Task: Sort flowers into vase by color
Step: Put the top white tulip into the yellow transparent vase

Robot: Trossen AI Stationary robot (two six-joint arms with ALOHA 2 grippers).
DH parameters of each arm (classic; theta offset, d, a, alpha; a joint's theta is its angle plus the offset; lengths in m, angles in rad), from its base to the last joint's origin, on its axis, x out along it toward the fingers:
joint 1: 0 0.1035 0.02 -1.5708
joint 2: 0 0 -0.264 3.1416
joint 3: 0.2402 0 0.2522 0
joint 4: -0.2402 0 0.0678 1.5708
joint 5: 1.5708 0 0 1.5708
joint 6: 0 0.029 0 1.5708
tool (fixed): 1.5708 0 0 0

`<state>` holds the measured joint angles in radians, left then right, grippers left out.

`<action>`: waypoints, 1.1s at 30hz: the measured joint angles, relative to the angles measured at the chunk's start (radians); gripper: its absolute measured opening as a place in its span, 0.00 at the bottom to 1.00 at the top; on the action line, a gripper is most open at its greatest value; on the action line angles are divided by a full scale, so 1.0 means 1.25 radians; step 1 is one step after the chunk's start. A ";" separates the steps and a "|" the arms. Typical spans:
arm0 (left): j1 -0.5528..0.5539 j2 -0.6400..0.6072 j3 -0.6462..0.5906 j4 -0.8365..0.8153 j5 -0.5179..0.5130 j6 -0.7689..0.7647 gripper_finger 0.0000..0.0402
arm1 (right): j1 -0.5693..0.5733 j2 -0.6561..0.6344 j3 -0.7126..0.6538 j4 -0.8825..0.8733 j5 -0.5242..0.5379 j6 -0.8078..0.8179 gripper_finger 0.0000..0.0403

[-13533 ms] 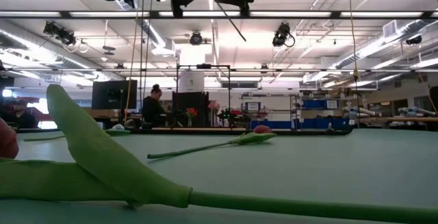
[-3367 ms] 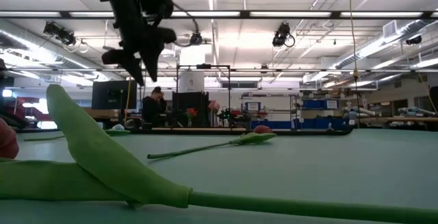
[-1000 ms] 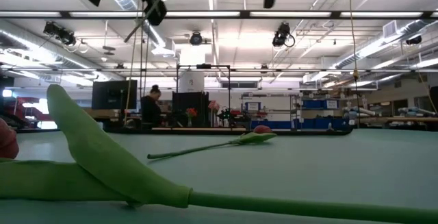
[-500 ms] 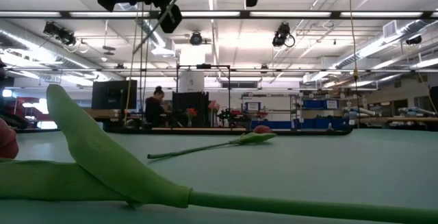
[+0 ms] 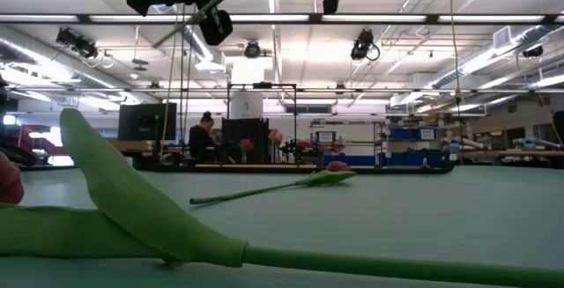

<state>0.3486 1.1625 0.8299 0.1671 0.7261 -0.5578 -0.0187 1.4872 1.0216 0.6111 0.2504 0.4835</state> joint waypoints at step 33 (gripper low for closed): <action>0.003 0.020 0.000 0.189 -0.097 0.003 0.00 | 0.027 -0.103 0.000 -0.180 0.046 0.026 0.57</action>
<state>0.3519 1.1877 0.8295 0.4034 0.6050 -0.5537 0.0151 1.3581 1.0210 0.3857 0.3076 0.5158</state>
